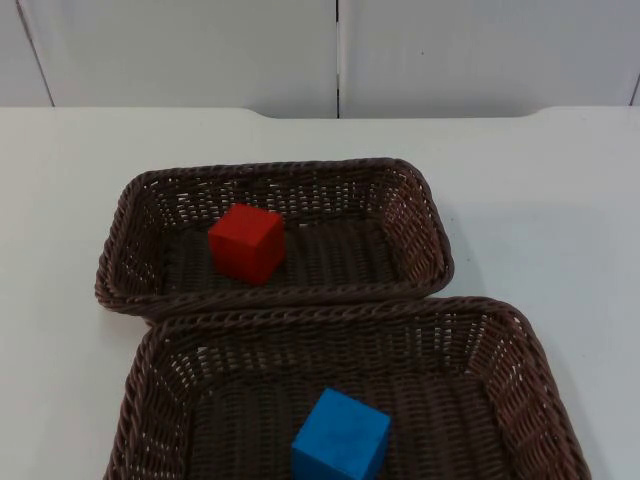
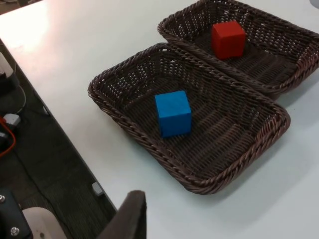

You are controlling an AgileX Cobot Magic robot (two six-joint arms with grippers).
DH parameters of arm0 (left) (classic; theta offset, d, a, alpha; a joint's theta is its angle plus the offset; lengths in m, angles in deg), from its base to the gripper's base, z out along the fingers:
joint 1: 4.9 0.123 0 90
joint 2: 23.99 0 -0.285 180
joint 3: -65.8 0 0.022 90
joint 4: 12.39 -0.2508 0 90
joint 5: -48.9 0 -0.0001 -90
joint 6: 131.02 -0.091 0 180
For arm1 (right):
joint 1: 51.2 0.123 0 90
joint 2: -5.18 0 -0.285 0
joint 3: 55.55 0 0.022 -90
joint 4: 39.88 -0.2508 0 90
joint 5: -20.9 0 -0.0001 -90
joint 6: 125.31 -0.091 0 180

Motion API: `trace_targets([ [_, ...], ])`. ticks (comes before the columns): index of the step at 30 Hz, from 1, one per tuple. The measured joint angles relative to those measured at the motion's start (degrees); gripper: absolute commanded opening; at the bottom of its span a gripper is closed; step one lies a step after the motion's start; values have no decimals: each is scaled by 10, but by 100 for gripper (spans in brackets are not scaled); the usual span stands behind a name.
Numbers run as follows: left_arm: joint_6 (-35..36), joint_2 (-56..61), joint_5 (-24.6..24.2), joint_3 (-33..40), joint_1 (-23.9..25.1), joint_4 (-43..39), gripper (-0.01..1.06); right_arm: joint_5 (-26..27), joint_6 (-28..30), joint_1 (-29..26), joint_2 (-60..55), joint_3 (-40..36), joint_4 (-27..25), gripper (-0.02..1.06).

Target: Pick up one cube with the left hand and place it into the upper basket. Pick up one cube with the right hand and place it into the lower basket.

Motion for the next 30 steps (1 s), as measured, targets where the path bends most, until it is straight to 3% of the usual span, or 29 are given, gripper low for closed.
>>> trace_targets([
  [30, 0, 0, 0, 0, 0, 2, 105, 0, 0, 0, 0, 0, 0, 105],
])
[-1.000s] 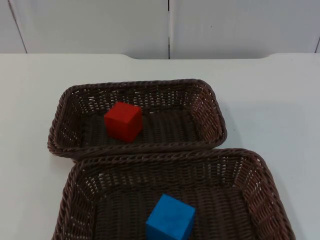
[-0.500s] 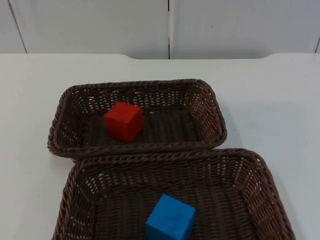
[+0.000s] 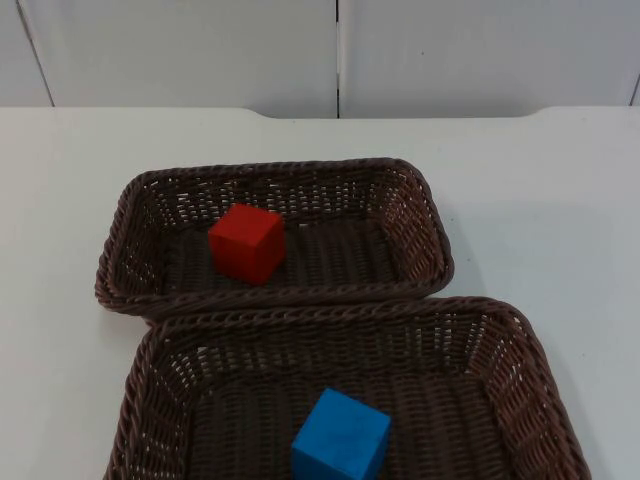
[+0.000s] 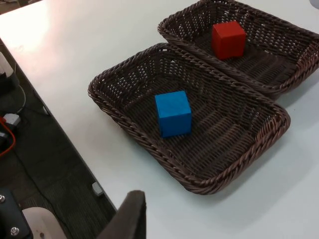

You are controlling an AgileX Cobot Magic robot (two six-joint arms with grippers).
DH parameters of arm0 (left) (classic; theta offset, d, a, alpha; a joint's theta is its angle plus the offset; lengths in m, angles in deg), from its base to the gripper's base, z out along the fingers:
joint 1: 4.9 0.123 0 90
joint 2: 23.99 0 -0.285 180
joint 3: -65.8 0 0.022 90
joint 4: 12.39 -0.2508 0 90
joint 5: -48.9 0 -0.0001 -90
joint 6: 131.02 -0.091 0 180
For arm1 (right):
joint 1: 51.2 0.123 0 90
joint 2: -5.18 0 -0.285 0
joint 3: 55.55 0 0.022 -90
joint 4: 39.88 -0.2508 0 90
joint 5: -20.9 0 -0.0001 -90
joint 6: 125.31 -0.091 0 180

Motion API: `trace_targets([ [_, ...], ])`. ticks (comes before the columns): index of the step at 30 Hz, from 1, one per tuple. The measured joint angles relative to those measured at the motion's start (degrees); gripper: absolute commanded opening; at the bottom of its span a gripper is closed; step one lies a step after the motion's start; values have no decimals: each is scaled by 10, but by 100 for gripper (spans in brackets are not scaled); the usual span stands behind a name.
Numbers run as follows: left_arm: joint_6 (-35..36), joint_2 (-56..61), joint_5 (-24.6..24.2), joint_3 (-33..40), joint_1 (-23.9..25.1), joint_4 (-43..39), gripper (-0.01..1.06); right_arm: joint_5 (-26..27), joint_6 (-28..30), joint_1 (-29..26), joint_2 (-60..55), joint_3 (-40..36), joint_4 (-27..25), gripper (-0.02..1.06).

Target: Pick up one cube with the left hand and place it into the upper basket. Pick up one cube with the right hand and place it into the lower basket.

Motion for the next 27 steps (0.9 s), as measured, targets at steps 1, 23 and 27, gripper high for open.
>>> trace_targets([
  [1, 0, 0, 0, 0, 0, 0, 105, 0, 0, 0, 0, 0, 0, 105],
  [23, 0, 0, 0, 0, 102, 1, 105, 0, 0, 0, 0, 0, 0, 105],
  [27, 0, 0, 0, 0, 118, 1, 105, 0, 0, 0, 0, 0, 0, 105],
])
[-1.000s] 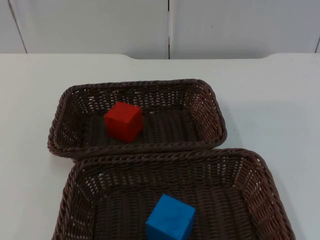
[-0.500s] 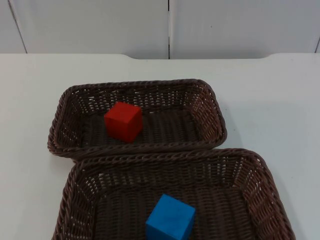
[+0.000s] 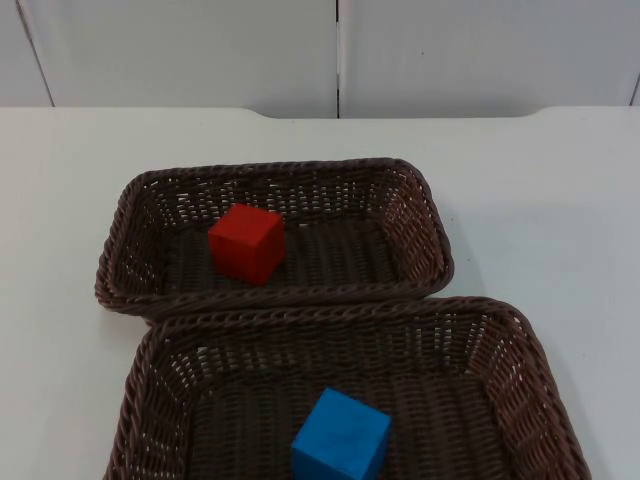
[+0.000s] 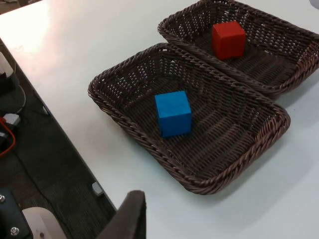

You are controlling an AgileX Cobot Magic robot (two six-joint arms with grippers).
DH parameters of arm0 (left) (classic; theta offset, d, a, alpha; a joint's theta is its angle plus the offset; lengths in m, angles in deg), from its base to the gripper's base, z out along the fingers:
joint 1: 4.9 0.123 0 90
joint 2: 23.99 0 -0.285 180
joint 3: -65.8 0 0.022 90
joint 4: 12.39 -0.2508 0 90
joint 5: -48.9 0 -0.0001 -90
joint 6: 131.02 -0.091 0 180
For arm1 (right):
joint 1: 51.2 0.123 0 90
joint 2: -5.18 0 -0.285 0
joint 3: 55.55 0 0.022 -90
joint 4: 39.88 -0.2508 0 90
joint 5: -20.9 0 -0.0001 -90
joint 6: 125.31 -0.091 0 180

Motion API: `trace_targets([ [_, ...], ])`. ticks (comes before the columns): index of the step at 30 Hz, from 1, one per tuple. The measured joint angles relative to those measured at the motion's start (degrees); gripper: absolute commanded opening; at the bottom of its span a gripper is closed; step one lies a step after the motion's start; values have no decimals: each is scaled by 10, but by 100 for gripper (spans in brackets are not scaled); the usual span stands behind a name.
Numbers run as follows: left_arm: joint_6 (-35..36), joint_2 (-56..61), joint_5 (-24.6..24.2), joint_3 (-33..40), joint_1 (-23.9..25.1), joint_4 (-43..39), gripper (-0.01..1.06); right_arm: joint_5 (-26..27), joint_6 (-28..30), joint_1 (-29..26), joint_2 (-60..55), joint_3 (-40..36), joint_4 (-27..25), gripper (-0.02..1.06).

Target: Pick up one cube with the left hand and place it into the upper basket. Pick up one cube with the right hand and place it into the lower basket.

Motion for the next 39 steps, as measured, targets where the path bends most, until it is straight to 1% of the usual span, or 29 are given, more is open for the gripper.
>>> trace_targets([
  [9, 0, 0, 0, 0, 40, 0, 105, 0, 0, 0, 0, 0, 0, 105],
  [14, 0, 0, 0, 0, 72, 0, 105, 0, 0, 0, 0, 0, 0, 105],
  [20, 0, 0, 0, 0, 95, 0, 105, 0, 0, 0, 0, 0, 0, 105],
  [31, 0, 0, 0, 0, 98, 0, 105, 0, 0, -2, 0, 0, 0, 105],
  [35, 0, 0, 0, 0, 98, 0, 105, 0, 0, -35, 0, 0, 0, 105],
  [36, 0, 0, 0, 0, 98, 0, 105, 0, 0, -35, 0, 0, 0, 105],
  [39, 0, 0, 0, 0, 98, 1, 105, 0, 0, -76, 0, 0, 0, 105],
])
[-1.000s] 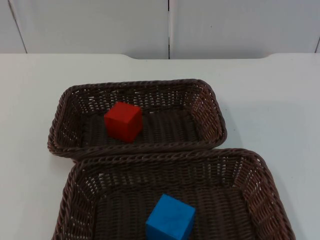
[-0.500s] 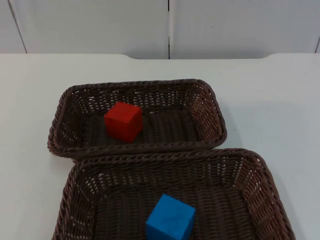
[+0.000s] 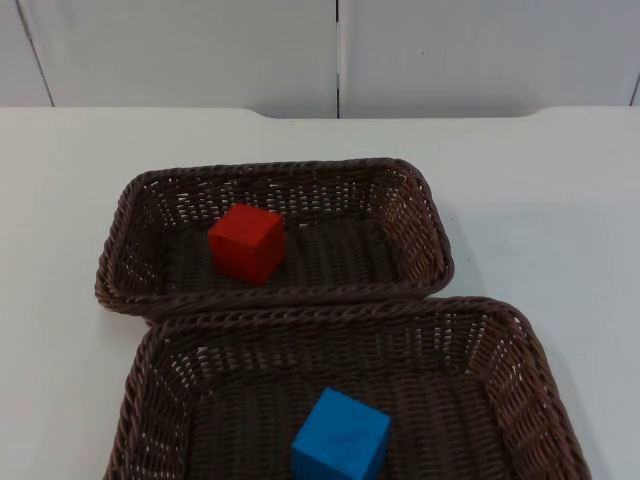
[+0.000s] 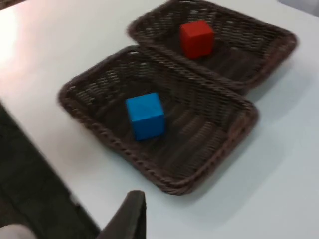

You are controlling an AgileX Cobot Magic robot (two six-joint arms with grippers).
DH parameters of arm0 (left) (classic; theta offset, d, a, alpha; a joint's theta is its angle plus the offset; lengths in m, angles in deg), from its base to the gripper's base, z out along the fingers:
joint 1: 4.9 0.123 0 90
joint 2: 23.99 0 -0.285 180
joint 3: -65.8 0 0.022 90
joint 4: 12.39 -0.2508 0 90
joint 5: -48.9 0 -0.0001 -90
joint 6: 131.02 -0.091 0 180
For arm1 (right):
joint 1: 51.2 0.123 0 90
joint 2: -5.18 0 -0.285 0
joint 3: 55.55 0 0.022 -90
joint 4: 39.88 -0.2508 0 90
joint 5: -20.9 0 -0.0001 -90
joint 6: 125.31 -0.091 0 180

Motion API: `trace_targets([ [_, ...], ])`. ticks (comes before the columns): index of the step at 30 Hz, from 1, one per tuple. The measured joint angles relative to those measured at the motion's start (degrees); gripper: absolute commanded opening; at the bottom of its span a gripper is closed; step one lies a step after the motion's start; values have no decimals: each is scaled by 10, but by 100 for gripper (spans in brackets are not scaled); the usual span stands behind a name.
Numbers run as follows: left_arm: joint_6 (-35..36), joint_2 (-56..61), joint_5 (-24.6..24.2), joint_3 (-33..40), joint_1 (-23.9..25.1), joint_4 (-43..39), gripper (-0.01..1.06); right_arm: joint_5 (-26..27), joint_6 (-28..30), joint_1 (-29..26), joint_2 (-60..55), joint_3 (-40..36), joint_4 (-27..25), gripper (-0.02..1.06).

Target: Pick up one cube with the left hand and place it into the upper basket. Pick up one cube with the right hand and place it into the lower basket.

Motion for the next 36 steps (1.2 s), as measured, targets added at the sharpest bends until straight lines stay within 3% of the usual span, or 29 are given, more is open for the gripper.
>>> trace_targets([
  [18, 0, 0, 0, 0, 0, 0, 105, 0, 1, -179, 0, 0, 0, 105],
  [36, 0, 0, 0, 0, 0, 0, 105, 0, 1, -308, 0, 0, 0, 105],
])
